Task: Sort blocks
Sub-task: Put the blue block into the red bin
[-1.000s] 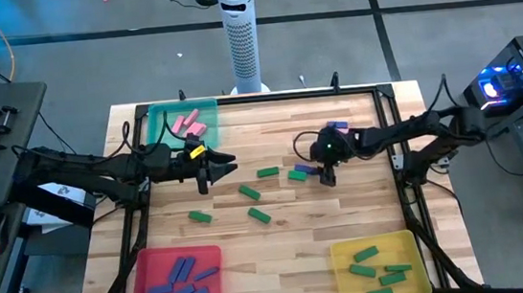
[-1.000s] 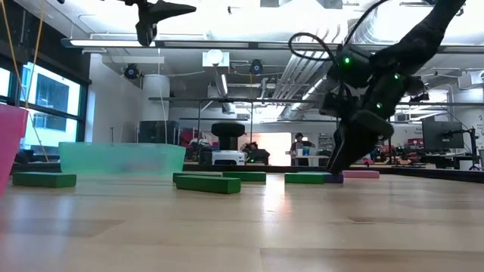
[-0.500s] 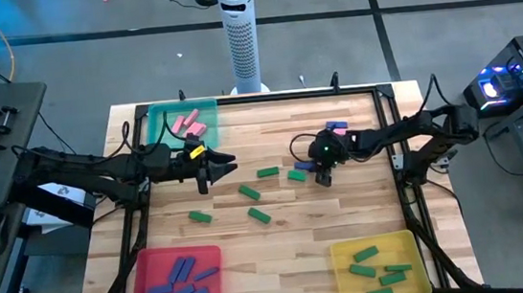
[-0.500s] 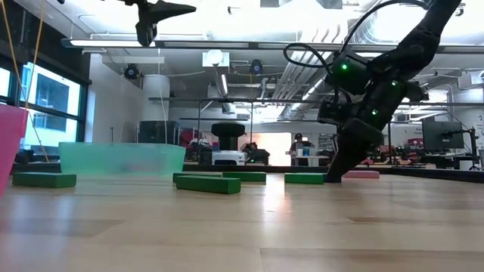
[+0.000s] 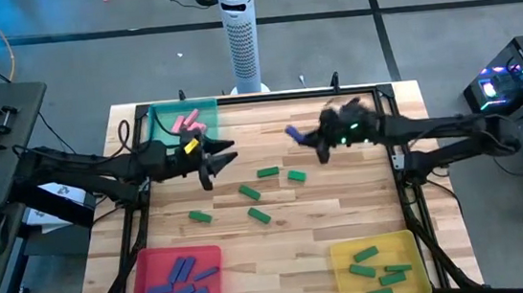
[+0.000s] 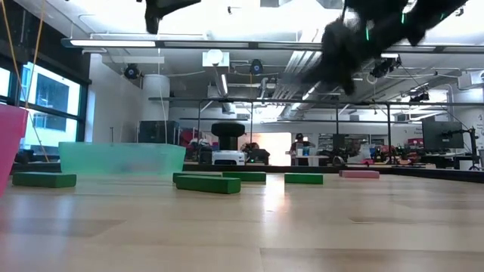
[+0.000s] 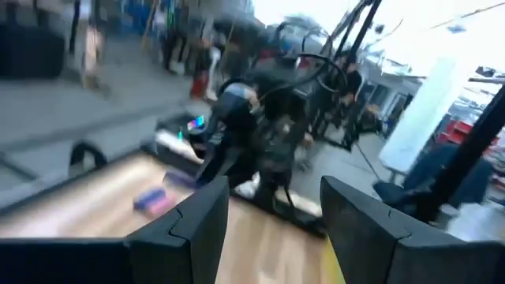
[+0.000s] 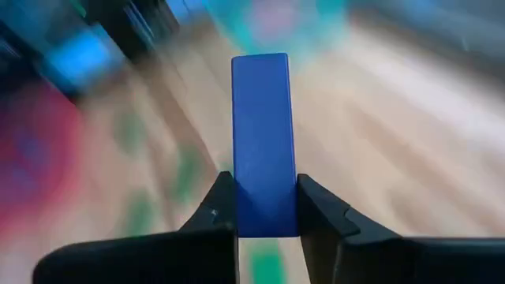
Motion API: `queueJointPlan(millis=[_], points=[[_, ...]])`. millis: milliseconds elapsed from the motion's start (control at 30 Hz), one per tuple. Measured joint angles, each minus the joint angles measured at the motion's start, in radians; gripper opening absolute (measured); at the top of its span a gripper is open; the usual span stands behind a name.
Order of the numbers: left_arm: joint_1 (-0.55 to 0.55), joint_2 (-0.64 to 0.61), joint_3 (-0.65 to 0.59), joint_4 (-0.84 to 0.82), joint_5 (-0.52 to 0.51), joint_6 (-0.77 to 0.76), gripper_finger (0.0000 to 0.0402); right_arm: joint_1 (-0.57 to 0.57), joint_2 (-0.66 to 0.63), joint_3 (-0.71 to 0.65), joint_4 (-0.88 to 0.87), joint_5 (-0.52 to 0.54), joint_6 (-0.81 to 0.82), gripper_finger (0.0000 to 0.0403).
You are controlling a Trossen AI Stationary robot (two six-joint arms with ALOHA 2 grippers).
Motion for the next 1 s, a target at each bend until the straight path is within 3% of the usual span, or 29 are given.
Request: queueJointPlan(millis=[233, 533, 733, 1000], points=[[0.079, 0.117, 0.055, 0.226, 0.014, 0.109, 0.0188, 0.0, -0.048, 0.134, 0.213, -0.089, -0.008, 0.0049], [0.181, 0.334, 0.306, 0.223, 0.22, 0.18, 0.0251, 0.04, 0.03, 0.344, 0.189, -0.173, -0.099, 0.0049], [0.212, 0.432, 0.422, 0.224, 0.336, 0.18, 0.0288, 0.073, 0.071, 0.423, 0.163, -0.173, -0.148, 0.0049], [0.211, 0.493, 0.492, 0.239, 0.348, 0.18, 0.029, 0.093, 0.075, 0.432, 0.155, -0.175, -0.165, 0.0049]])
